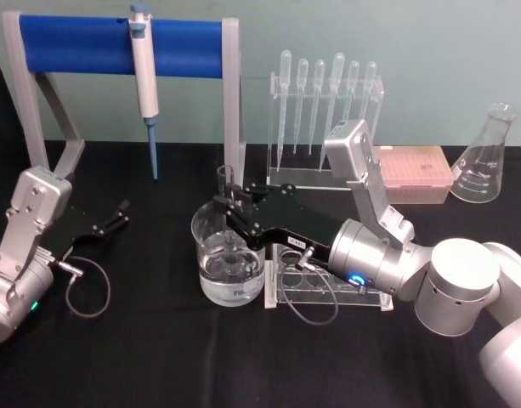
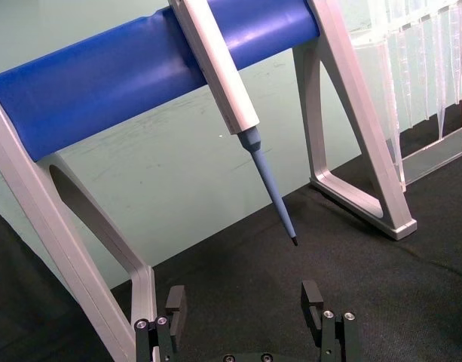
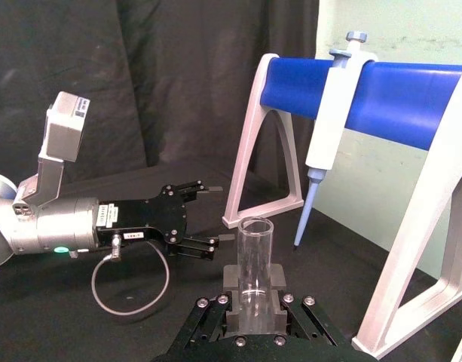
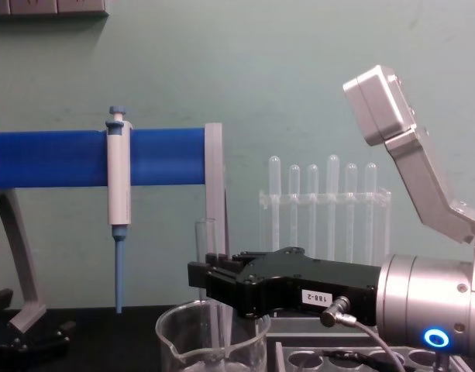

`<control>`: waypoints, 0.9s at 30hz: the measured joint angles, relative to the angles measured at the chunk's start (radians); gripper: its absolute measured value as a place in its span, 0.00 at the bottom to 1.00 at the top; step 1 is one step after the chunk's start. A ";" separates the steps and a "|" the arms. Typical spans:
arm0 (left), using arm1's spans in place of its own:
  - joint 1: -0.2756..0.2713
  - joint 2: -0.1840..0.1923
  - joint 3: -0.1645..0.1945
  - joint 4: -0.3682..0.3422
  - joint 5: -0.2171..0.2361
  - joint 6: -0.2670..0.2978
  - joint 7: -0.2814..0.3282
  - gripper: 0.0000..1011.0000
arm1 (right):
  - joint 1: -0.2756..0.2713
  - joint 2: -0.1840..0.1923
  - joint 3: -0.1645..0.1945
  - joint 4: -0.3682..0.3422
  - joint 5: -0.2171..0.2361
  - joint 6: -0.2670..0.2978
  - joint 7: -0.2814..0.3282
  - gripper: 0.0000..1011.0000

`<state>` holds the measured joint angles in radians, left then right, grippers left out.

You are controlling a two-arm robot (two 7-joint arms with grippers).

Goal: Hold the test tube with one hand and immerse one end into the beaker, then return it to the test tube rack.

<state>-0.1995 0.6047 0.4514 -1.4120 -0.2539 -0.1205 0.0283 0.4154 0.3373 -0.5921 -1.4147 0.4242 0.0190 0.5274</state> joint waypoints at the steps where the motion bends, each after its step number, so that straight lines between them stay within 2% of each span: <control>1: 0.000 0.000 0.000 0.000 0.000 0.000 0.000 0.99 | 0.000 0.000 0.000 0.000 0.000 0.000 0.000 0.22; 27: 0.000 0.000 0.000 0.000 0.000 0.000 0.000 0.99 | 0.000 0.000 0.000 0.000 0.000 0.000 0.000 0.22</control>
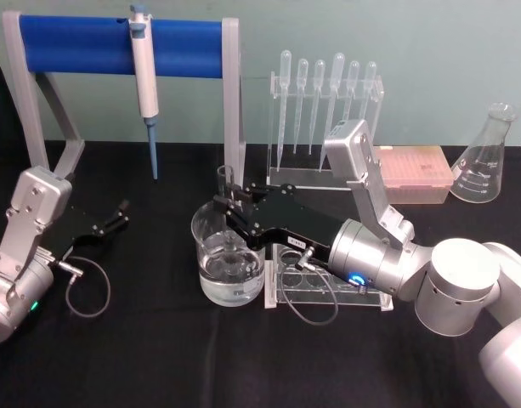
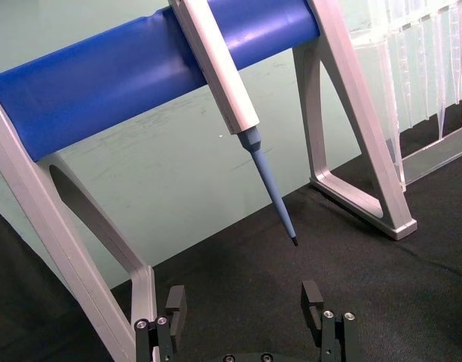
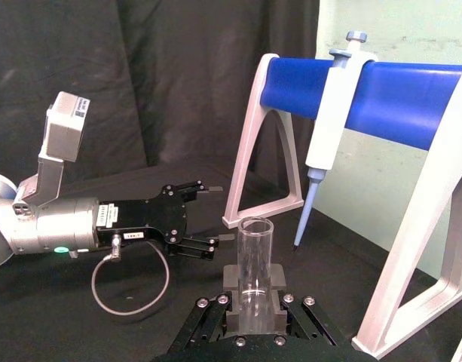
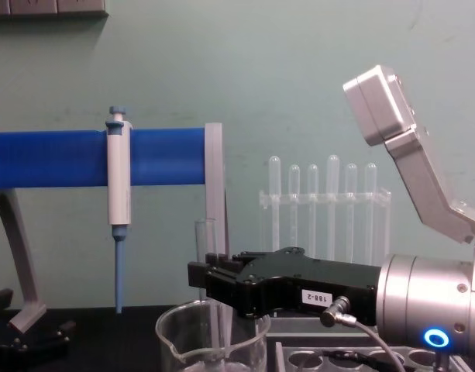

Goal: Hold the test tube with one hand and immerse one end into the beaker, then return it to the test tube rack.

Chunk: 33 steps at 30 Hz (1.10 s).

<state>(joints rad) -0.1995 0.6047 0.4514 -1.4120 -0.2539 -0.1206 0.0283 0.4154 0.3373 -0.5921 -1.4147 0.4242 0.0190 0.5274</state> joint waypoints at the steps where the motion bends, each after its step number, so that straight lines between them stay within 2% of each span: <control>1: 0.000 0.000 0.000 0.000 0.000 0.000 0.000 0.99 | 0.000 0.000 0.000 0.000 0.000 0.000 0.000 0.22; 33: 0.000 0.000 0.000 0.000 0.000 0.000 0.000 0.99 | 0.000 0.000 0.000 0.000 0.000 0.000 0.000 0.22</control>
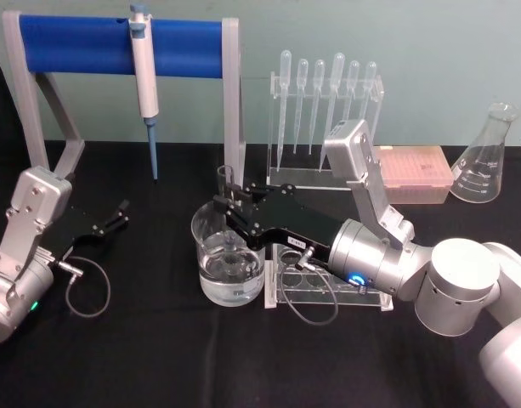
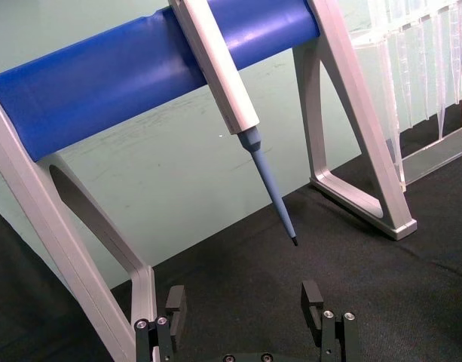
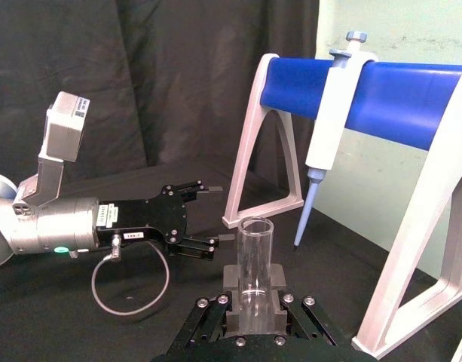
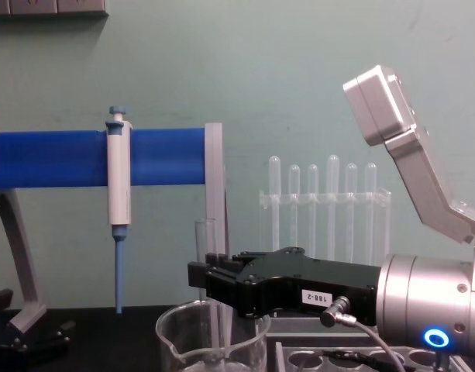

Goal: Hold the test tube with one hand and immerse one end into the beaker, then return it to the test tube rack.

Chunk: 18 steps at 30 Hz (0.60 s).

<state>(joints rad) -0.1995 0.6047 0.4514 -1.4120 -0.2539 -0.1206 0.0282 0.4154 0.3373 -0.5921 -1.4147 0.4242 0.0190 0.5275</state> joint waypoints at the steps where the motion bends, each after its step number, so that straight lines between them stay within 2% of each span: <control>1: 0.000 0.000 0.000 0.000 0.000 0.000 0.000 0.99 | 0.000 0.000 0.000 0.000 0.000 0.000 0.000 0.22; 18: 0.000 0.000 0.000 0.000 0.000 0.000 0.000 0.99 | 0.000 0.000 0.000 0.000 0.000 0.000 0.000 0.22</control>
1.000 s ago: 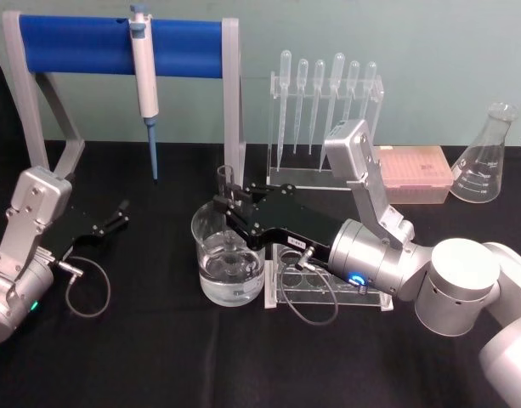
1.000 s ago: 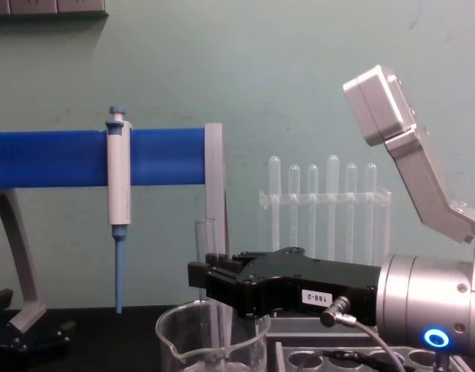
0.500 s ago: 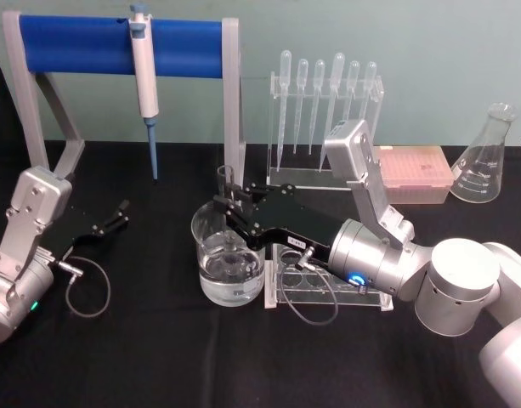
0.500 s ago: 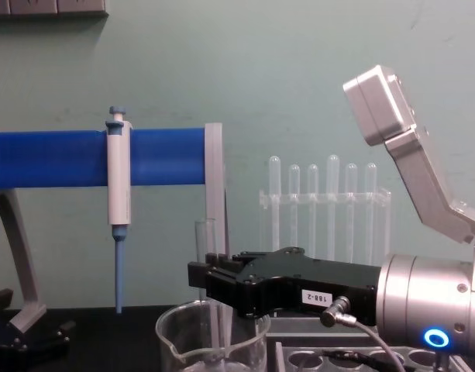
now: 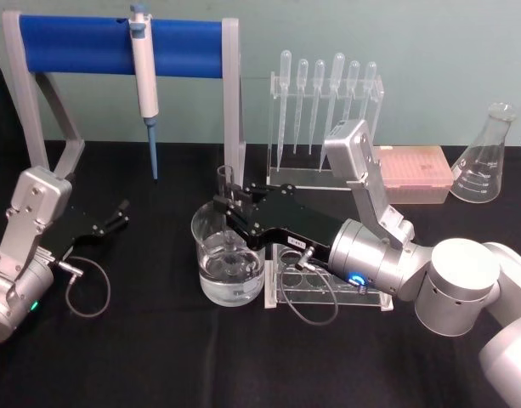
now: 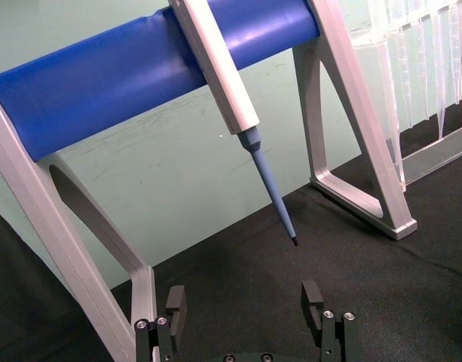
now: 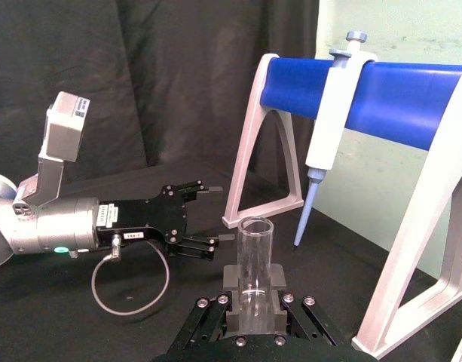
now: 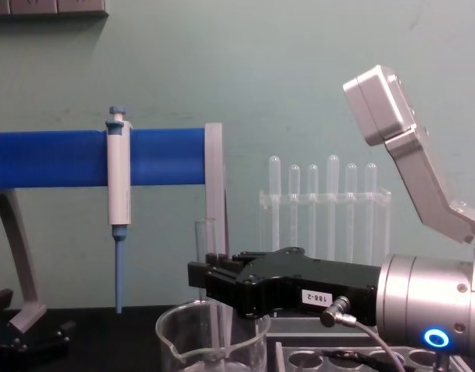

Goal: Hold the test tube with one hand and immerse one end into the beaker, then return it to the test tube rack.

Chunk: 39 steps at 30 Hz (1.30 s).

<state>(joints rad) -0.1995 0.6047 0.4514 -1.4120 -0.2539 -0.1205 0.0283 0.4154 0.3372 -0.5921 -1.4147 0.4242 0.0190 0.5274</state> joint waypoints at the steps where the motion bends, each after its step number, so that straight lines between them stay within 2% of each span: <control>1: 0.000 0.000 0.000 0.000 0.000 0.000 0.000 0.99 | 0.000 0.000 0.000 0.000 0.000 0.000 0.000 0.22; 39: 0.000 0.000 0.000 0.000 0.000 0.000 0.000 0.99 | 0.000 0.000 0.000 0.000 0.000 0.000 0.000 0.22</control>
<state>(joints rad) -0.1996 0.6047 0.4513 -1.4120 -0.2539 -0.1205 0.0283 0.4154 0.3372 -0.5921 -1.4147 0.4242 0.0190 0.5274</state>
